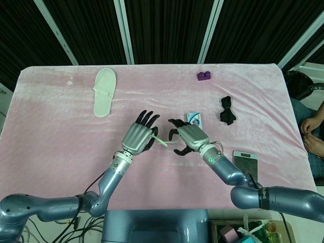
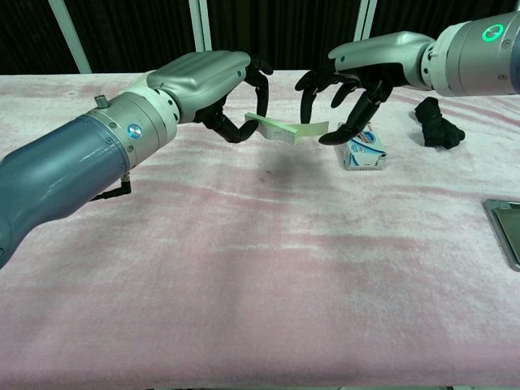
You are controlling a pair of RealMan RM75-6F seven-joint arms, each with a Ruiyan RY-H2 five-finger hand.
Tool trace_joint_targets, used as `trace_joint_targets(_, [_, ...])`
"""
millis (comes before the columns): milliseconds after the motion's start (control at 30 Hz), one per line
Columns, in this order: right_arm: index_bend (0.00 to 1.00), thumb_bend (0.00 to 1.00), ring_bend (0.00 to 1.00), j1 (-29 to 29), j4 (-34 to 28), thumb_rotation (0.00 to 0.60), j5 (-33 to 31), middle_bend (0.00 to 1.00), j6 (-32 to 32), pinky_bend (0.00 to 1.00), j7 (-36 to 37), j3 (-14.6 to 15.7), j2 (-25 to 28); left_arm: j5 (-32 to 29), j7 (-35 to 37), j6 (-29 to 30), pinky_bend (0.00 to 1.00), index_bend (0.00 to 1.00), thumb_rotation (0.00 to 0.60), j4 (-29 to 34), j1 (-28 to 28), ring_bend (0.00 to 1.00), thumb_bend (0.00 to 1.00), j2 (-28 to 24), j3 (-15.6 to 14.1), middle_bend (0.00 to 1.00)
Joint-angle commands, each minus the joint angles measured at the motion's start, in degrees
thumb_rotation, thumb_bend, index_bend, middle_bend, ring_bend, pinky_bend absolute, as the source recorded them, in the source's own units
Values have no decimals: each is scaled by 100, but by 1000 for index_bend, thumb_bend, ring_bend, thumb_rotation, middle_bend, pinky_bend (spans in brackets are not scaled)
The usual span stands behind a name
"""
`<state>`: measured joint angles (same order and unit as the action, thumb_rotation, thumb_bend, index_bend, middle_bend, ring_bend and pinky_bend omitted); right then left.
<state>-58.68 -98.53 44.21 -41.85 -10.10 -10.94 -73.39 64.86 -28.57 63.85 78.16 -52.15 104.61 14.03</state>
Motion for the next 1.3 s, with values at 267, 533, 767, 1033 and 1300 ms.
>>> trace_joint_targets(267, [482,306,0,-109,-2,600,-196,0,-124,127,-203,36,-75,75,-23,16,0,575,600,28,37,0,497,15,16,111])
trace_joint_targets(533, [532,343,0,-157,38,600,-281,0,-147,128,-261,51,-119,124,-53,-19,0,576,600,49,55,0,497,35,-3,112])
trace_joint_targets(767, [650,404,1,-151,56,600,-351,0,-235,128,-269,42,-155,142,-62,-41,0,576,600,79,69,0,497,39,11,112])
trace_joint_targets(1033, [675,422,1,-133,39,600,-357,0,-193,128,-228,47,-124,184,-25,-20,0,577,600,101,88,0,497,50,29,113])
trace_joint_targets(1300, [718,456,1,15,17,600,-292,0,-318,128,-157,52,110,209,-11,36,0,577,600,130,173,0,497,-85,23,113])
